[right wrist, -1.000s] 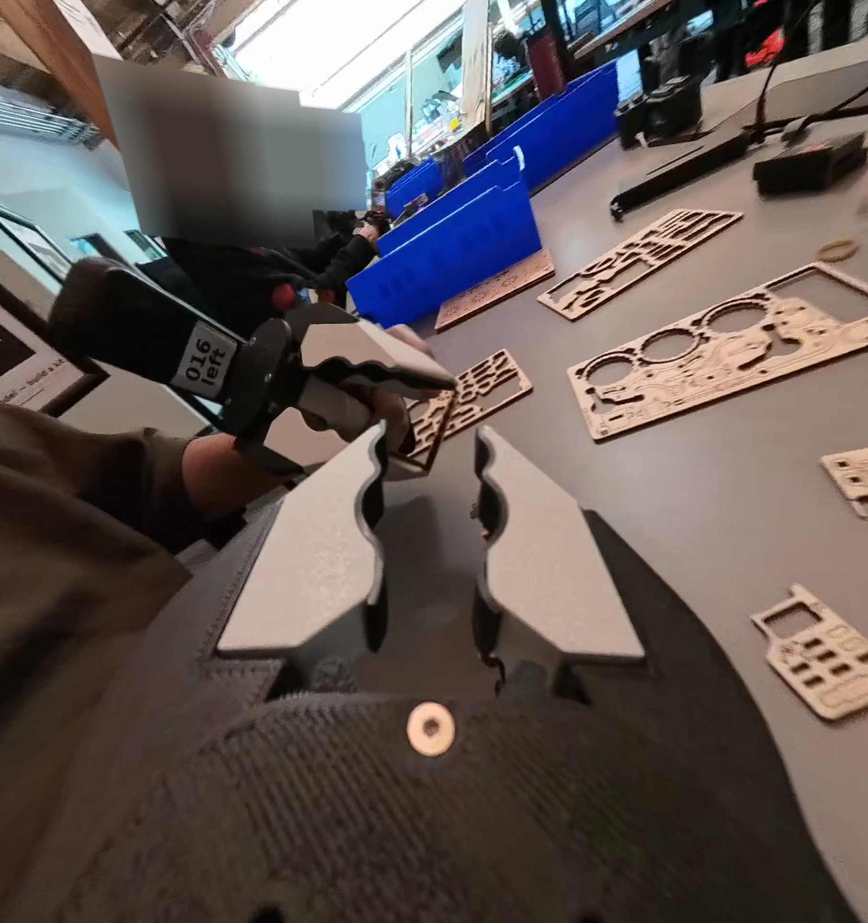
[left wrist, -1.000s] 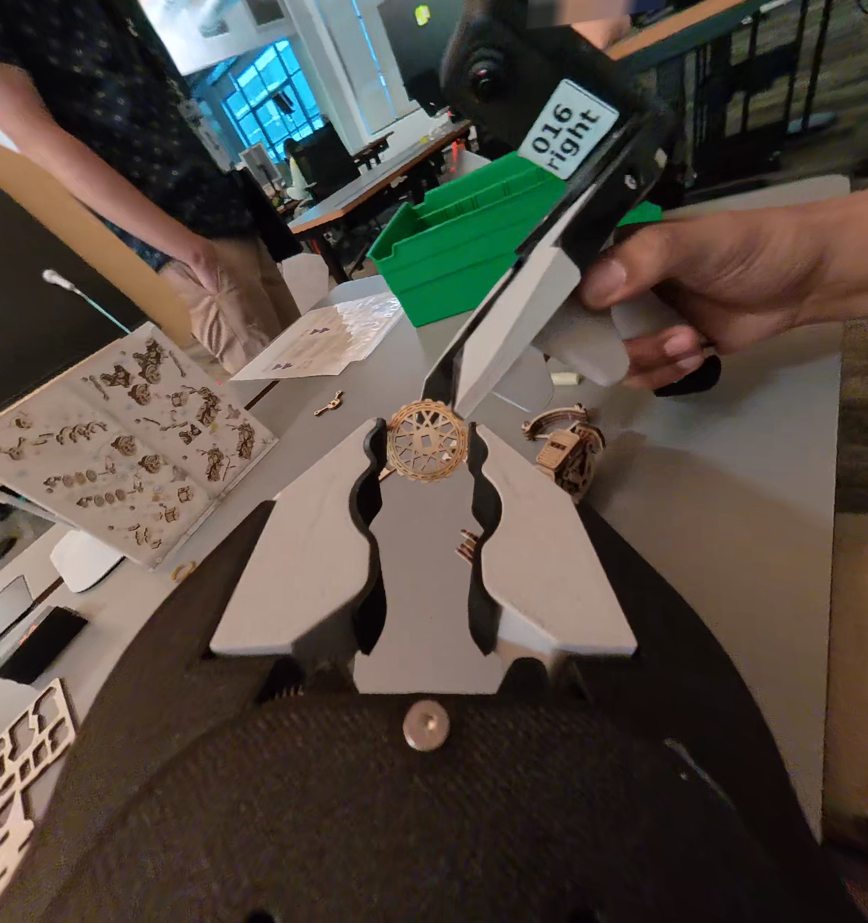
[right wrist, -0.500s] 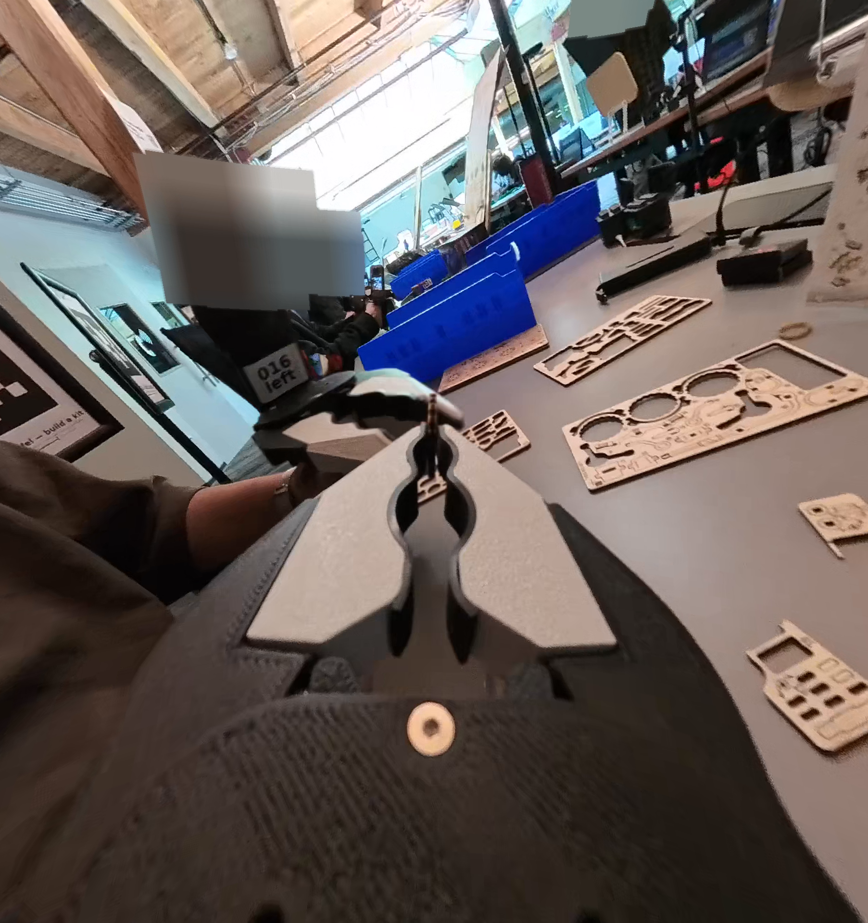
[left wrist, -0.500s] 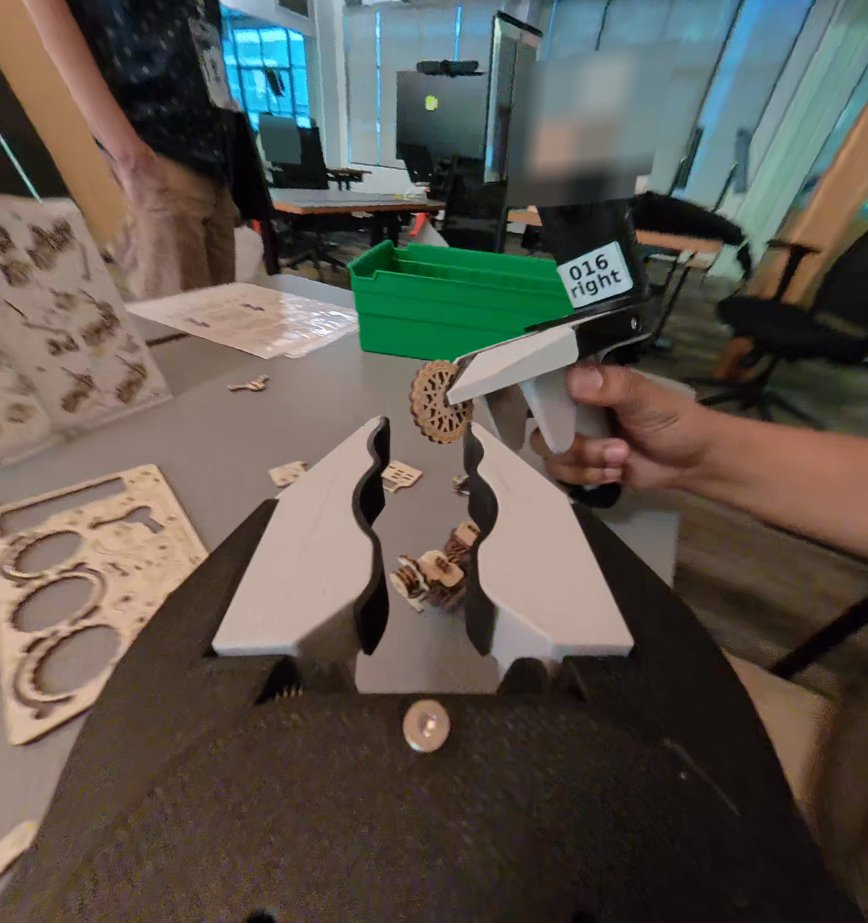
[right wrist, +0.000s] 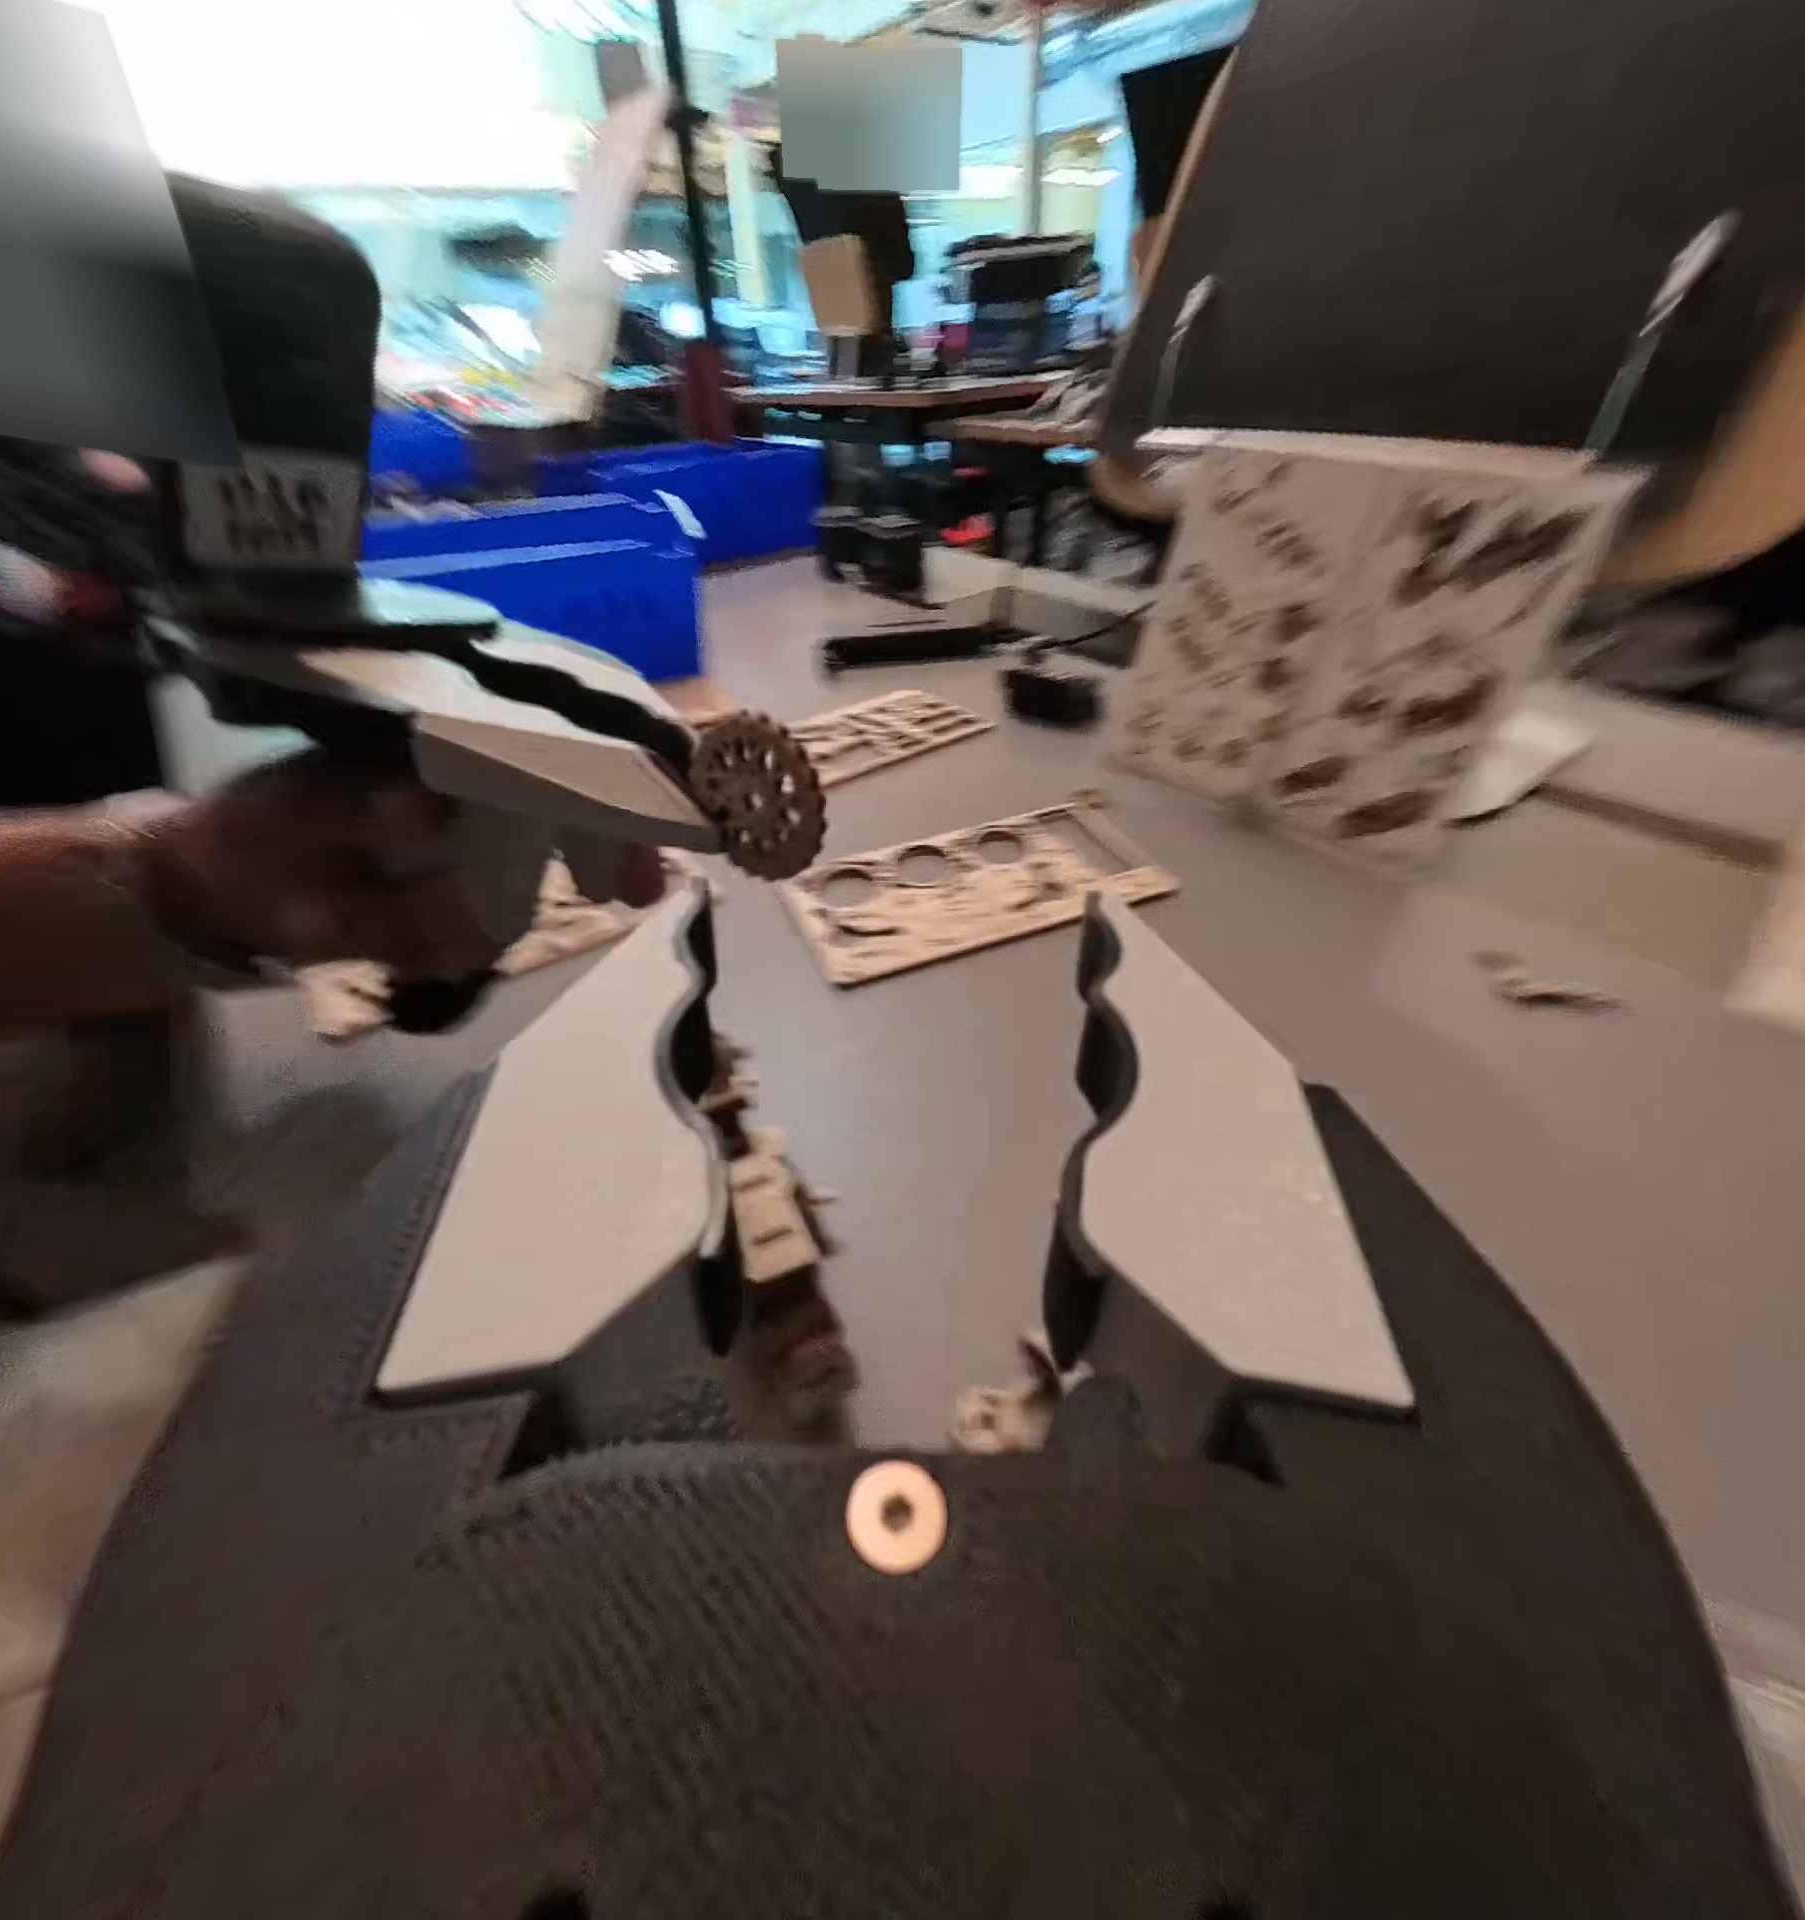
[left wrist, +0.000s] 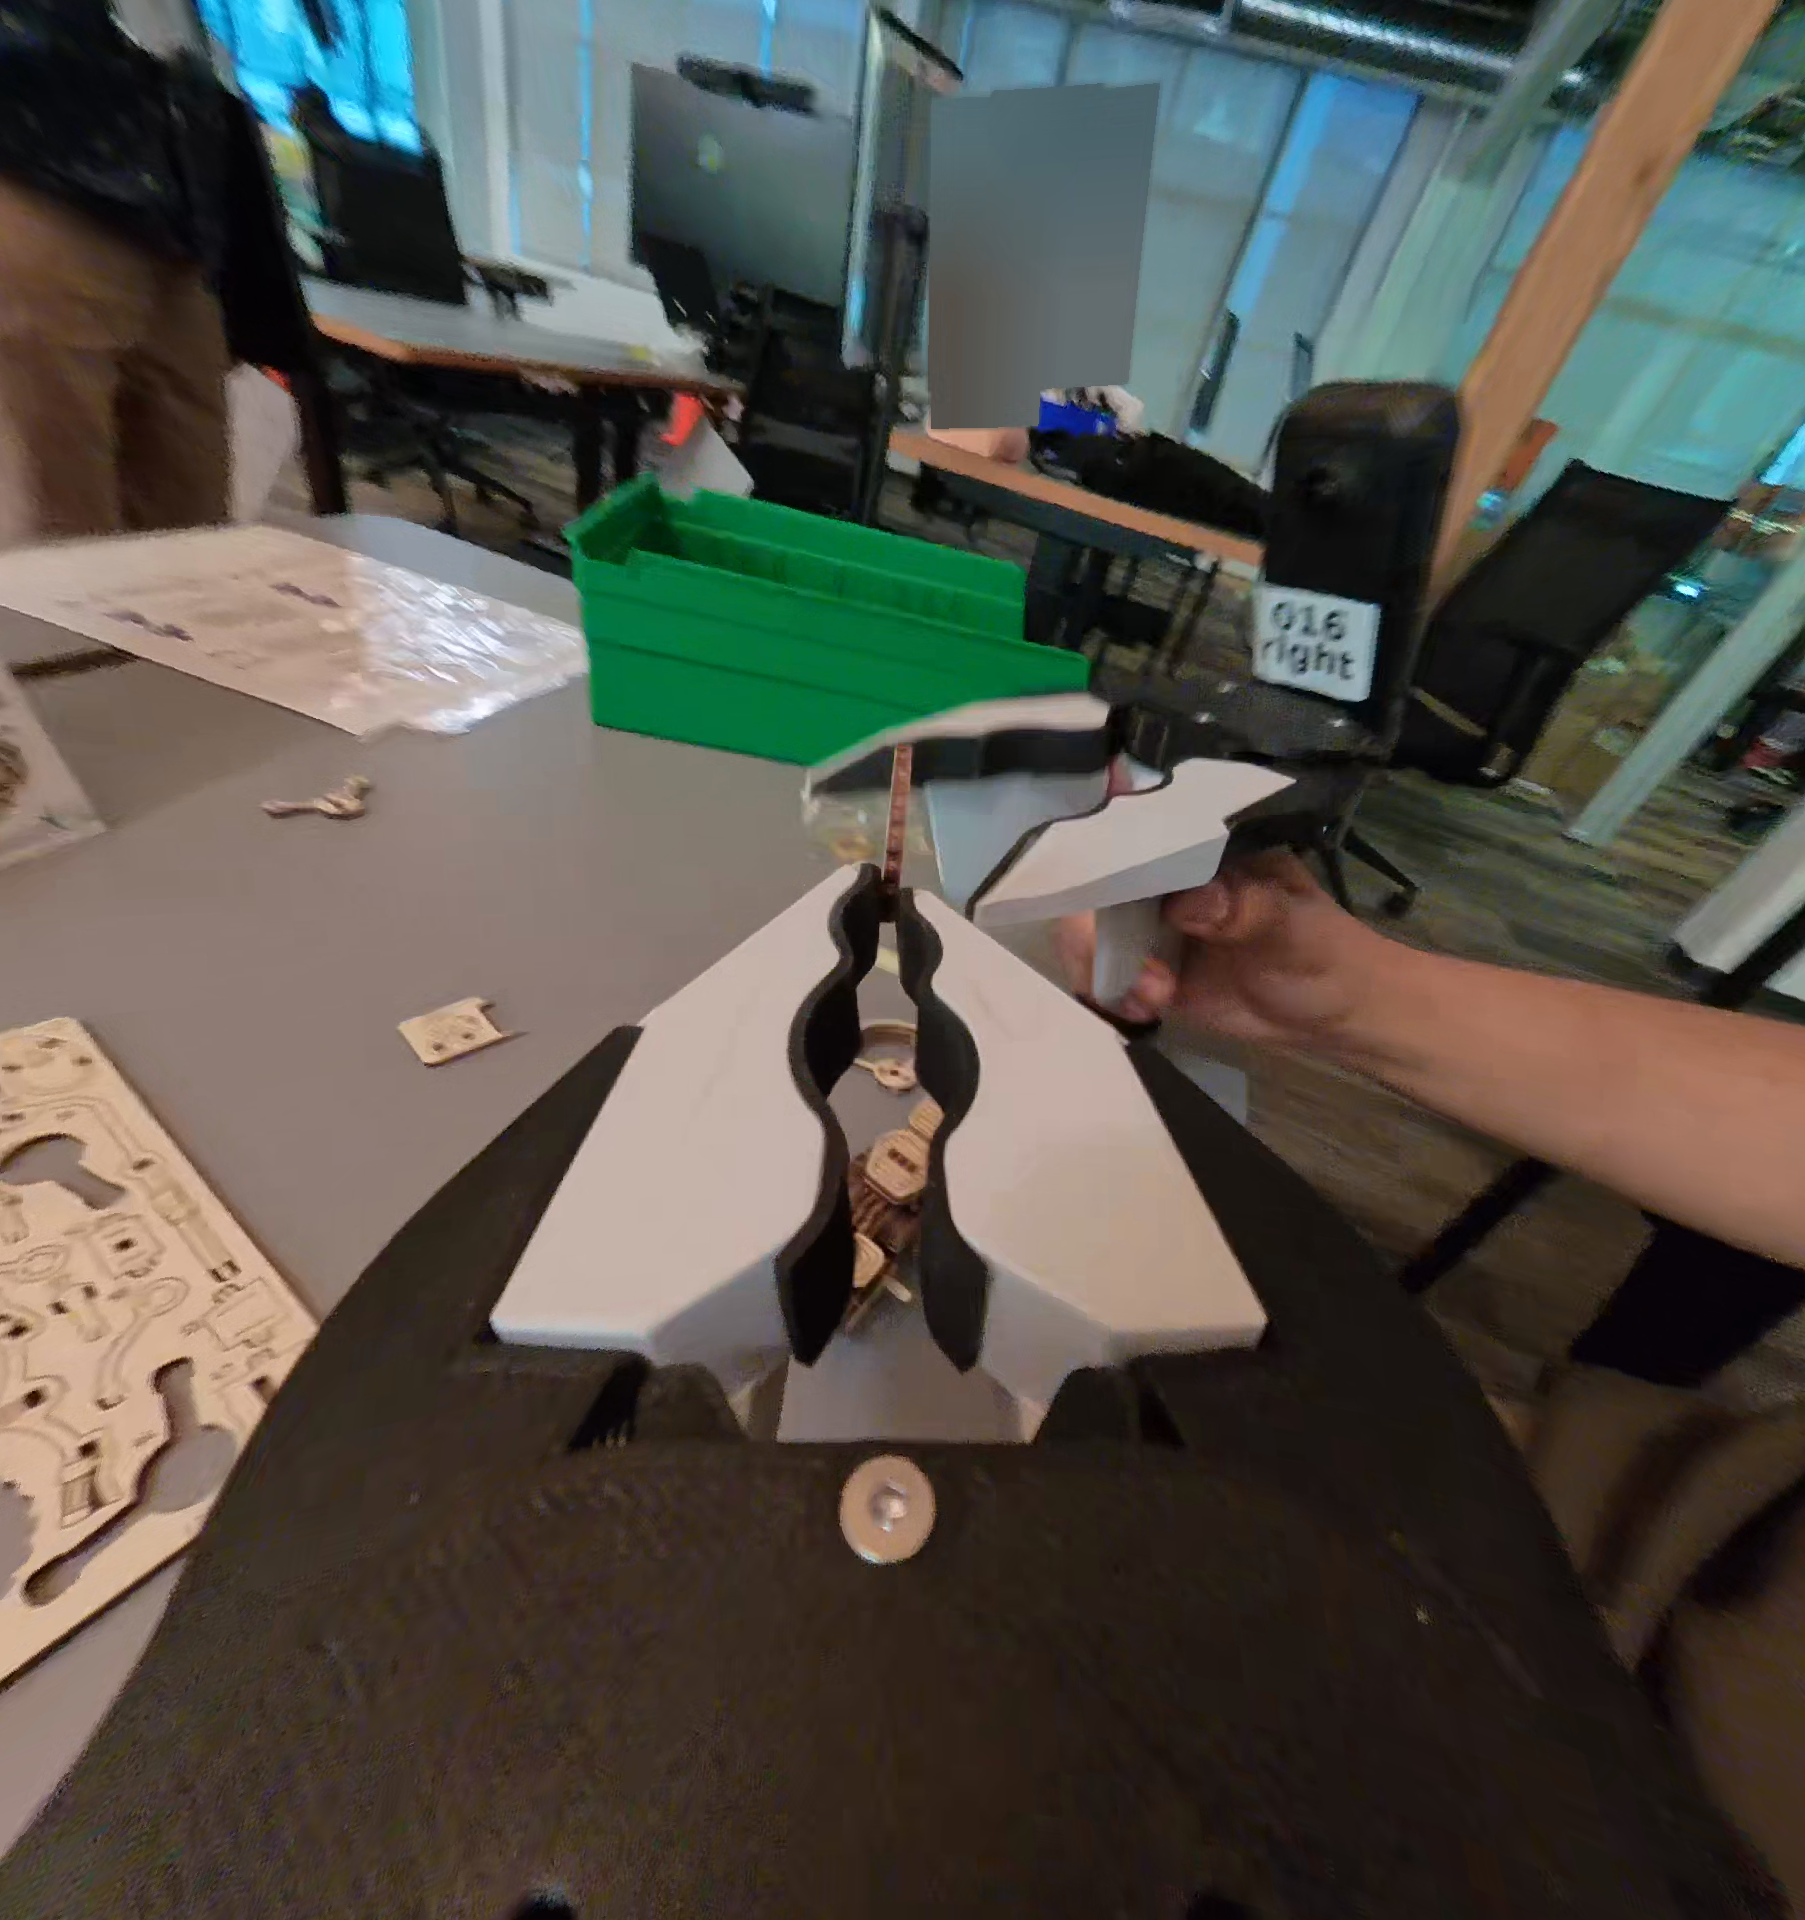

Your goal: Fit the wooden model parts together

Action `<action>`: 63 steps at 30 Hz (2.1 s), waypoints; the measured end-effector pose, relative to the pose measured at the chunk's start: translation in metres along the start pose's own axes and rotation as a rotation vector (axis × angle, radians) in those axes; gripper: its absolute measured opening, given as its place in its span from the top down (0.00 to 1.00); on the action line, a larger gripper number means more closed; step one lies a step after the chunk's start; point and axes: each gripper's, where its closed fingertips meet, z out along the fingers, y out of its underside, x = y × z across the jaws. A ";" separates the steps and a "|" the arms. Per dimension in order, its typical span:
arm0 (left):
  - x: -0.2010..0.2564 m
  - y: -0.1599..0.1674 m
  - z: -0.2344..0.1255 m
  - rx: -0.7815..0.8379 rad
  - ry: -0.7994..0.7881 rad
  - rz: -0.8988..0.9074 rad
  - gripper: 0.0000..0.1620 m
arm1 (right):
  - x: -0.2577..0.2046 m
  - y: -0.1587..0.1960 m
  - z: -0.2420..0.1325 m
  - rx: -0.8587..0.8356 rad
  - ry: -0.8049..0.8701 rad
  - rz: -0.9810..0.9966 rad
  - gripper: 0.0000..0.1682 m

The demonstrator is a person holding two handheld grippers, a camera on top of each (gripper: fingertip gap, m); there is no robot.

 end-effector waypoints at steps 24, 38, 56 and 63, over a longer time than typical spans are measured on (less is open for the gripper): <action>-0.011 0.025 -0.018 -0.213 0.135 -0.364 1.00 | -0.043 0.032 0.015 -0.072 0.072 -0.736 0.76; 0.010 0.048 -0.051 -0.305 0.325 -0.459 1.00 | -0.080 0.027 0.031 -0.018 -0.141 -0.678 0.74; 0.001 0.040 -0.029 -0.201 0.204 -0.391 0.98 | -0.061 0.026 0.029 -0.066 -0.003 -0.708 0.80; -0.003 0.031 -0.036 -0.196 0.188 -0.380 1.00 | -0.065 0.021 0.026 -0.044 -0.028 -0.686 0.86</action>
